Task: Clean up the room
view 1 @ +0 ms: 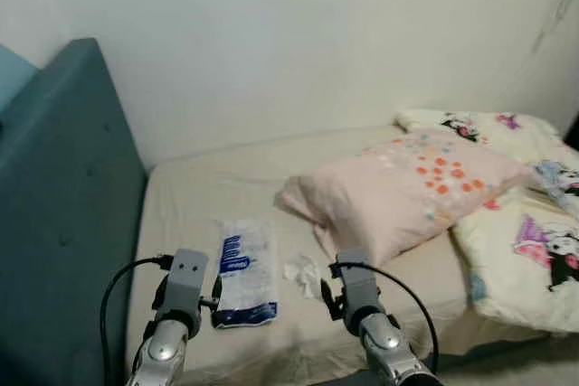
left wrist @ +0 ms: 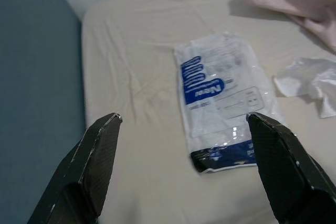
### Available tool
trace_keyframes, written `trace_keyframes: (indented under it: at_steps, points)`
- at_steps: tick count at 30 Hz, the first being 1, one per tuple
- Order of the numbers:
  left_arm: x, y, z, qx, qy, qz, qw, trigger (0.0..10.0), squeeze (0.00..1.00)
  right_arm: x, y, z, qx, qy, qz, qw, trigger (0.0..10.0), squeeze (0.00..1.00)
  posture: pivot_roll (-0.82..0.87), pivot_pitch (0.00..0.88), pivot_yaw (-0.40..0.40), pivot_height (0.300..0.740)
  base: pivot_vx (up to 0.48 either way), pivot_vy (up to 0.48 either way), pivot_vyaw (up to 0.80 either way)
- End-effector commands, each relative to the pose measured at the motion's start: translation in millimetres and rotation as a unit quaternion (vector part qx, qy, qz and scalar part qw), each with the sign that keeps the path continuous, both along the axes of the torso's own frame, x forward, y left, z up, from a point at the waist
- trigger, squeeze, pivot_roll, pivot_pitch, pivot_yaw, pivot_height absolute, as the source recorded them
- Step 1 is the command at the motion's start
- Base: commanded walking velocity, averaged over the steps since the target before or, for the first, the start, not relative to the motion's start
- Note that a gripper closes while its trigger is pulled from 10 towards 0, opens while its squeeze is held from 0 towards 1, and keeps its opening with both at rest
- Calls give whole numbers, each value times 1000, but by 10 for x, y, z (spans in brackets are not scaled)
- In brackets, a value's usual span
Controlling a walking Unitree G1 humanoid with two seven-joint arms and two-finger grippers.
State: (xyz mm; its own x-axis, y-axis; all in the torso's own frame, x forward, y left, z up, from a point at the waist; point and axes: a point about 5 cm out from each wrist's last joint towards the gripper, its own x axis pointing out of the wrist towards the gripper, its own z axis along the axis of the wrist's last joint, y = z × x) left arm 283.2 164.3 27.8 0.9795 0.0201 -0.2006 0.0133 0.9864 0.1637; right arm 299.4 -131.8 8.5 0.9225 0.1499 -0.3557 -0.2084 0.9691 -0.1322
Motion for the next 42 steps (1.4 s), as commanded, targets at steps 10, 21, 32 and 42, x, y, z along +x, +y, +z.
trace_keyframes:
  at_steps: [10,21,32,42]
  points:
    - [-9,11,7,-9,-5,7,1000,10000,0,-14,51,-12,2,2,11,1000,10000,0,11,19,9,740,0,0,800]
    - [-1,-1,42,-14,-17,2,1000,10000,0,-14,21,-11,14,1,-4,1000,10000,0,8,18,9,740,24,0,119]
    - [1,14,45,-14,-17,6,1000,10000,0,-15,24,-9,14,0,-2,1000,10000,0,7,15,5,740,303,0,0]
    - [-5,28,44,-18,-21,15,1000,10000,0,-10,21,-5,13,0,0,1000,10000,0,7,8,2,740,56,0,0]
